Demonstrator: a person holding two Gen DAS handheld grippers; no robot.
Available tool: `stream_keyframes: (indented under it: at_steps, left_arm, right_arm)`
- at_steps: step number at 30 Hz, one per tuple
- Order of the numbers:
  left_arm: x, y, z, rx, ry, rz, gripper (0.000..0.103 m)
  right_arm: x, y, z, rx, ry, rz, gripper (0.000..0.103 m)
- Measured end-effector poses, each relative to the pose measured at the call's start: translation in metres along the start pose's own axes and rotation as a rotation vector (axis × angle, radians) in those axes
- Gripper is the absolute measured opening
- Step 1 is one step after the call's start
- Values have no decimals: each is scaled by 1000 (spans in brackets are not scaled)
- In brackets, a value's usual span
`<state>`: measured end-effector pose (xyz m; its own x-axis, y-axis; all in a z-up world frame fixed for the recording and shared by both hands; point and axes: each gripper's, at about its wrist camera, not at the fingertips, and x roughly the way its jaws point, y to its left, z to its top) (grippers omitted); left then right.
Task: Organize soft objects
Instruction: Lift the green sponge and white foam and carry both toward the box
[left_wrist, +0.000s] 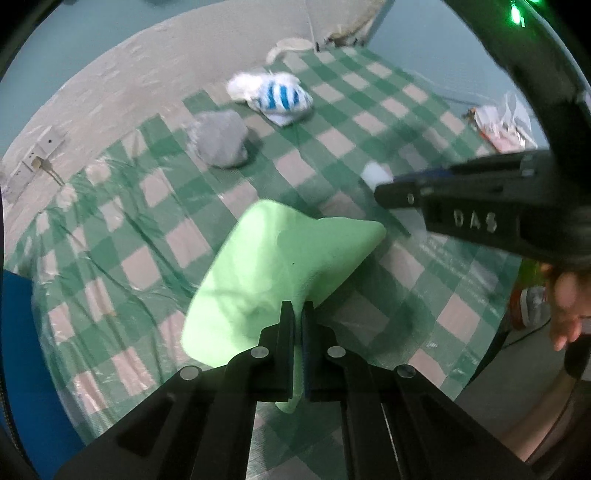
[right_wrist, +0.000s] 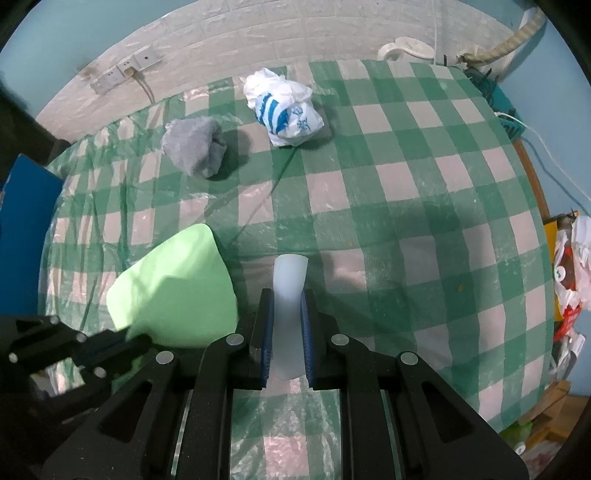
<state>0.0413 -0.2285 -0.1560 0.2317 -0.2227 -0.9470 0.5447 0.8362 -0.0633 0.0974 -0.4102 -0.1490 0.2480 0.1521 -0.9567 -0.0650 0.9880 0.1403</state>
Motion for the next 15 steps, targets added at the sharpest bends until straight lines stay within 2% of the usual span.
stream_keyframes:
  at_steps: [15]
  left_arm:
    - [-48,20,6,-48,-108,63,3]
  right_arm:
    - [-29,15,-3,-50,-42,6,13]
